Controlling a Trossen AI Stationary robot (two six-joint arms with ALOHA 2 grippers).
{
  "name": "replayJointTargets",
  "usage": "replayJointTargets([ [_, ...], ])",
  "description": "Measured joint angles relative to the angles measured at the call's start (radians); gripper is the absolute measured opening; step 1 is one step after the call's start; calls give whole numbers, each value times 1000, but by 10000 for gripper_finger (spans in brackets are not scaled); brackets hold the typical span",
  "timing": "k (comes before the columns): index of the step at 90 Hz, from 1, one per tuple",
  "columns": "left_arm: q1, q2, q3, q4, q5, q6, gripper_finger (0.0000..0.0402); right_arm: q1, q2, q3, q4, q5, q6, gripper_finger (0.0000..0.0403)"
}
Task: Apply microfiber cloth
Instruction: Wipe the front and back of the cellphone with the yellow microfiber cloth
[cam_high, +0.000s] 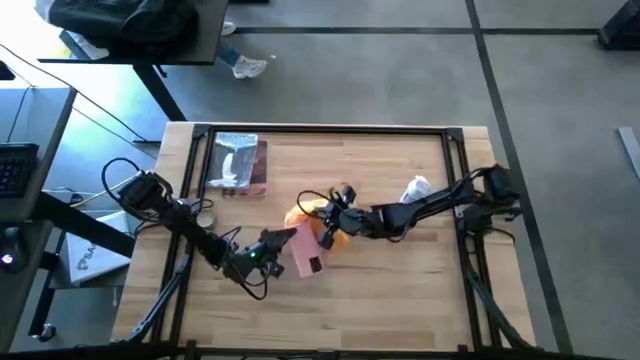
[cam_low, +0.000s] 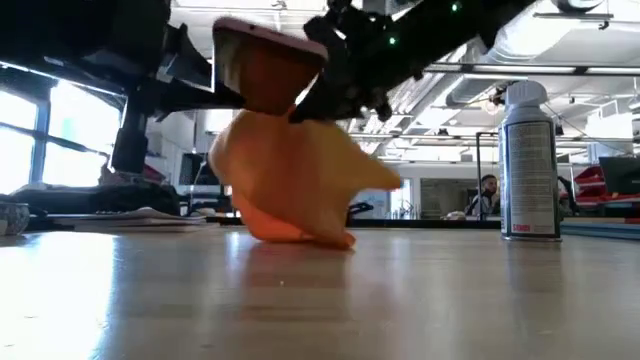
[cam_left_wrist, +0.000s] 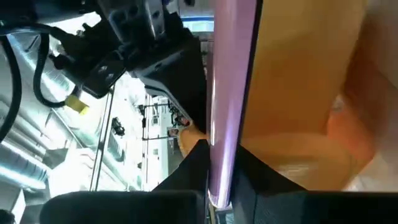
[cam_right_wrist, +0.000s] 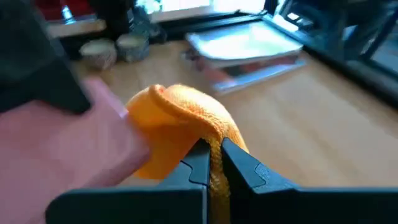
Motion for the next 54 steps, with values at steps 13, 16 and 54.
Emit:
replayJointTargets([
  [13, 16, -2, 0, -7, 1, -9, 12, 9, -17, 1, 28, -25, 3, 0],
  [16, 19, -2, -1, -8, 1, -16, 12, 12, -17, 1, 37, -41, 6, 0],
  [54, 56, -1, -2, -17, 17, -32, 12, 15, 58, 1, 240, -314, 45, 0],
])
